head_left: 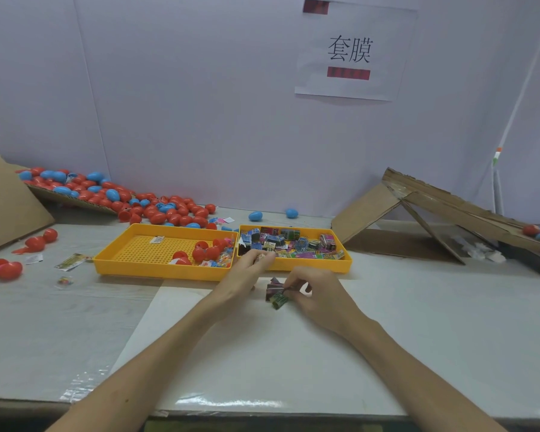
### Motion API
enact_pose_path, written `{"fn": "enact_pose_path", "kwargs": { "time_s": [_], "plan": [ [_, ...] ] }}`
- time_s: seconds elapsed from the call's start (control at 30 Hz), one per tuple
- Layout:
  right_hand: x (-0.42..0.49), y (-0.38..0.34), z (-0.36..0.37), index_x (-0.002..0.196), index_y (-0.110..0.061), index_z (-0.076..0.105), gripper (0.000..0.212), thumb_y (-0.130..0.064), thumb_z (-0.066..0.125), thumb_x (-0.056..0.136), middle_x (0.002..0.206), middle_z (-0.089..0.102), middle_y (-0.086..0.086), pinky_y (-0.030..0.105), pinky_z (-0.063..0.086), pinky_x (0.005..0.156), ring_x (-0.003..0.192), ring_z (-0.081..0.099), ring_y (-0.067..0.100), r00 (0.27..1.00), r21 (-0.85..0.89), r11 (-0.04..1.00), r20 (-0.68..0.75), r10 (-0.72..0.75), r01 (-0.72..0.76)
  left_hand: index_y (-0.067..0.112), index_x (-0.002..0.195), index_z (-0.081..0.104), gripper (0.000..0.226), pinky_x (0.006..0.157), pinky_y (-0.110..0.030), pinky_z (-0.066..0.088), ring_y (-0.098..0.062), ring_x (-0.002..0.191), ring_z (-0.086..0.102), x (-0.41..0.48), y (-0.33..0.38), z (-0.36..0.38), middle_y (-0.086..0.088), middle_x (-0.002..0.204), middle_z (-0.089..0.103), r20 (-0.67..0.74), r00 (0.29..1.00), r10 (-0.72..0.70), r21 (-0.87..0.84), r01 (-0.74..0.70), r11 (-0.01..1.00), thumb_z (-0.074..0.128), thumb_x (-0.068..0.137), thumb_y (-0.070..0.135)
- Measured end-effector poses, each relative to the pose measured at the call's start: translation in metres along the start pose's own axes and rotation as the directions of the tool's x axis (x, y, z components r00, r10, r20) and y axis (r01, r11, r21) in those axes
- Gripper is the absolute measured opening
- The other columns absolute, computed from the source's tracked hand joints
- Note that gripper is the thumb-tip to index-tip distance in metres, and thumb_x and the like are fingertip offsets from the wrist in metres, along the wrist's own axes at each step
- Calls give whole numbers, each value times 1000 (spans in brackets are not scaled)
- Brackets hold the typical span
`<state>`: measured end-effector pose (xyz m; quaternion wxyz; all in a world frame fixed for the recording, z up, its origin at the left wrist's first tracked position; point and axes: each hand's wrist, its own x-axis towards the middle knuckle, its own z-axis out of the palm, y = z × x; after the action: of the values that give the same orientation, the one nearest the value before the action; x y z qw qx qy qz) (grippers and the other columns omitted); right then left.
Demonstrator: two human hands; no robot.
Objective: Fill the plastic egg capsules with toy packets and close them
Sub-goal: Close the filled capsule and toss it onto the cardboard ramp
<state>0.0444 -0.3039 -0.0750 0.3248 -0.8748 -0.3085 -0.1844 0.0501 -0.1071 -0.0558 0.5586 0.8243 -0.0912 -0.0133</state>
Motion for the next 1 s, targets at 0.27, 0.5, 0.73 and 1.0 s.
{"fn": "enact_pose_path", "kwargs": {
  "time_s": [0.27, 0.5, 0.73, 1.0],
  "plan": [
    [1, 0, -2, 84, -22, 70, 19, -4, 74, 82, 78, 69, -14, 11, 41, 66, 77, 64, 5, 1000, -9, 1000, -17, -22, 22, 29, 94, 72, 14, 68, -9, 37, 3, 91, 57, -2, -12, -6, 15, 95, 65, 66, 967, 244, 426, -249, 870, 81, 84, 34],
    [0, -1, -3, 83, -22, 69, 18, -5, 75, 83, 77, 69, -15, 11, 41, 66, 77, 66, 4, 1000, -1, 1000, -25, -5, 5, 24, 94, 74, 11, 74, -26, 48, -10, 89, 61, -2, -11, -6, 7, 93, 70, 67, 935, 348, 473, -337, 814, 81, 86, 25],
    [0, -2, -4, 83, -21, 67, 17, -5, 74, 83, 80, 71, -13, 12, 43, 67, 80, 67, 1, 1000, 8, 1000, -9, 19, -19, 24, 93, 73, 9, 66, -21, 42, -10, 82, 60, 1, -15, -8, 7, 88, 68, 68, 927, 370, 501, -352, 791, 78, 88, 30],
    [2, -3, -2, 91, -15, 70, 17, -1, 74, 83, 84, 68, -9, 21, 52, 70, 77, 63, 3, 1000, 26, 1000, 6, 7, -7, 24, 103, 75, 15, 71, -30, 48, -11, 81, 59, 2, -17, -12, 5, 90, 71, 146, 941, 306, 543, -335, 770, 75, 91, 33]
  ]
}}
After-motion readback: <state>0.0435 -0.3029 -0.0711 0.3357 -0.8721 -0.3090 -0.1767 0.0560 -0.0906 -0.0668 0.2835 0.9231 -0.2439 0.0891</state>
